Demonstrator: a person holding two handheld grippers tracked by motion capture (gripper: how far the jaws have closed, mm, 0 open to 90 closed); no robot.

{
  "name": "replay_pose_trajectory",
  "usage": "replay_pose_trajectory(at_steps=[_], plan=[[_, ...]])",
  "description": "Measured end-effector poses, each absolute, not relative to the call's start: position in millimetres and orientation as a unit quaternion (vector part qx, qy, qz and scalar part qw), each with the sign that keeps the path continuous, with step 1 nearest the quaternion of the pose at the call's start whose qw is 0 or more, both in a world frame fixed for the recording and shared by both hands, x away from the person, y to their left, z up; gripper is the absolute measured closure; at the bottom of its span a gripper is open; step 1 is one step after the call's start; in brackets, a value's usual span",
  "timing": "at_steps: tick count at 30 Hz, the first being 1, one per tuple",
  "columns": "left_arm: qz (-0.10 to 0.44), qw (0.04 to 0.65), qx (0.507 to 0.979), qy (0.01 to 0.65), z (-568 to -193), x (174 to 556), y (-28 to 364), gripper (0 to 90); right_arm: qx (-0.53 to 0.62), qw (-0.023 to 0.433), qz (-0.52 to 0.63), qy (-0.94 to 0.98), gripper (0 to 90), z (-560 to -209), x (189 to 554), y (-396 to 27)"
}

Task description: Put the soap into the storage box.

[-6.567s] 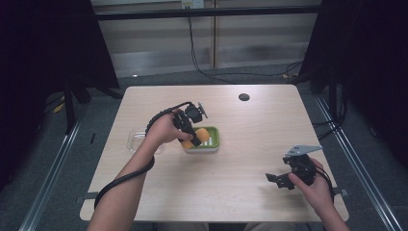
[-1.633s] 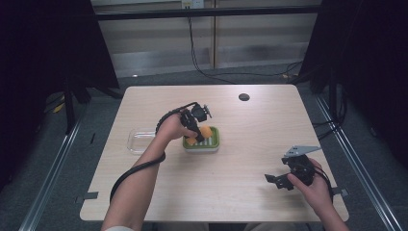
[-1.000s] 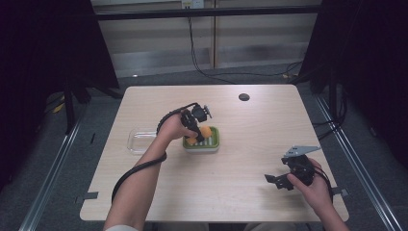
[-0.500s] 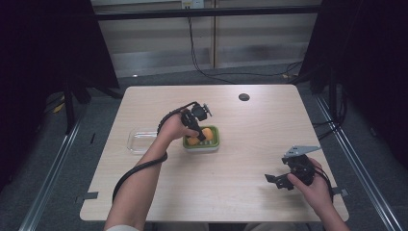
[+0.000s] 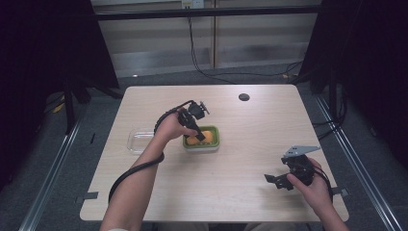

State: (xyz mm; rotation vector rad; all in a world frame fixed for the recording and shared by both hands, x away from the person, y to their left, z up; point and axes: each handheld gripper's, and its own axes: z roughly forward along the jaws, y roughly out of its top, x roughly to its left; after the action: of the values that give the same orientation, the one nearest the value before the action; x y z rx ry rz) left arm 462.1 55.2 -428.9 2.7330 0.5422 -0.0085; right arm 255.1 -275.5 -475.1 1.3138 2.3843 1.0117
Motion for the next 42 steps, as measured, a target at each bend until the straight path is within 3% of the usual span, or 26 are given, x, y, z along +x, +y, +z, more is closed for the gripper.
replay_pose_trajectory(at_steps=[15,42], plan=[[-0.012,0.206,0.955,0.215,-423,449,70,32.8,0.444,0.117,0.348,0.817,2.5,-475,255,-273],[-0.020,0.230,0.953,0.198,-421,422,81,22.0,0.446,0.116,0.349,0.816,2.5,-475,255,-273]])
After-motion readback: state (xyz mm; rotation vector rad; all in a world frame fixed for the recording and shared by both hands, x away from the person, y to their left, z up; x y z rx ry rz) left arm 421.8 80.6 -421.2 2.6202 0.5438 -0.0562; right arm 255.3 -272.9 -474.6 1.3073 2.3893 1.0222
